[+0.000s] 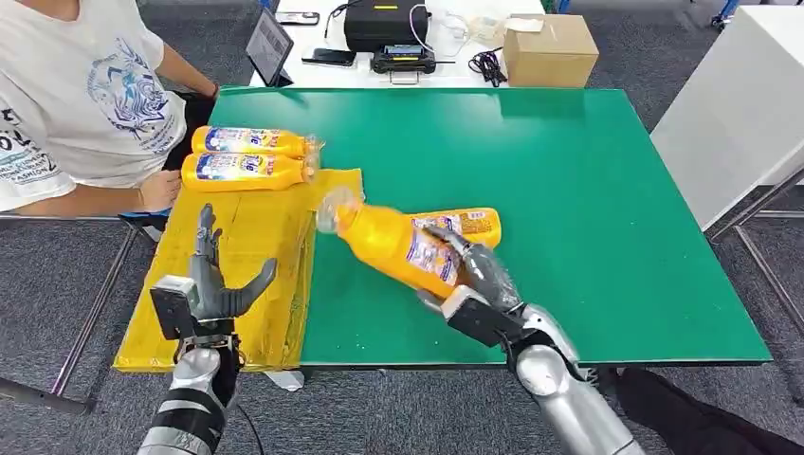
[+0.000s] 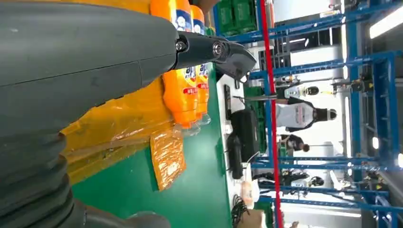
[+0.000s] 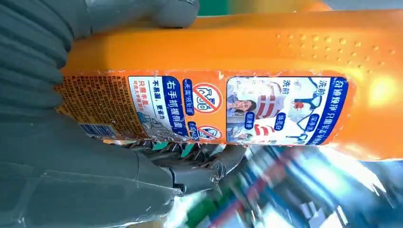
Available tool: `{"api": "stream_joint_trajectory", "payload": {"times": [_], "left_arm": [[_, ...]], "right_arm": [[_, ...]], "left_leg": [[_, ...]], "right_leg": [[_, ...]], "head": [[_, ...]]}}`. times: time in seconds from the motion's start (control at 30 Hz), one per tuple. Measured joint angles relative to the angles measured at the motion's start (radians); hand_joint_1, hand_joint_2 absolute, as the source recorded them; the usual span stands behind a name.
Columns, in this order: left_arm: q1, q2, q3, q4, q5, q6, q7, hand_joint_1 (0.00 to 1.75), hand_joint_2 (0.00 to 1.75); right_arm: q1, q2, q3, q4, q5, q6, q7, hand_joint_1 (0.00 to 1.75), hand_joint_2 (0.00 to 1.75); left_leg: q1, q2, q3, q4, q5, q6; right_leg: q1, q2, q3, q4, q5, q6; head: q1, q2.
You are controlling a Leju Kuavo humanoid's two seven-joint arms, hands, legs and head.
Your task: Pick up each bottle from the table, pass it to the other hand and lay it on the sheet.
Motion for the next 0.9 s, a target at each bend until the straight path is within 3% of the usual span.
{"api": "stream_joint_trajectory", "payload": {"times": [0.27,0.43,0.63,0.9], "left_arm": [[0.071,-0.016,-0.019,-0.121,0.053,-0.054,0.051,0.0,1.75],[0.077,-0.016,-0.086,-0.128,0.226,-0.303,0.17,0.0,1.75],[0.086,-0.008,-0.155,-0.128,0.335,-0.467,0.241,0.0,1.75],[0.102,0.009,-0.239,-0.127,0.394,-0.547,0.275,0.0,1.75]], "right_arm": [[0.122,0.114,-0.137,-0.181,0.084,-0.217,-0.074,1.75,1.75],[0.171,0.162,-0.168,-0.149,0.087,-0.22,-0.137,1.75,1.75],[0.197,0.204,-0.179,-0.064,0.08,-0.186,-0.159,1.75,1.75],[0.203,0.261,-0.171,0.079,0.114,-0.178,-0.196,1.75,1.75]], "left_leg": [[0.0,0.0,-0.001,0.0,-0.001,0.0],[0.001,0.0,-0.001,0.0,0.0,0.0],[0.001,0.0,-0.001,0.0,0.0,0.0],[0.001,0.0,-0.001,0.0,0.0,0.0]], "right_leg": [[0.0,0.0,-0.002,0.0,0.0,0.0],[0.0,0.0,-0.001,0.0,0.0,0.0],[0.0,0.0,-0.001,0.0,0.0,0.0],[0.001,0.0,-0.002,0.0,0.0,0.0]], "head": [[0.0,0.0],[0.0,0.0],[0.001,0.0],[0.0,0.0]]}}
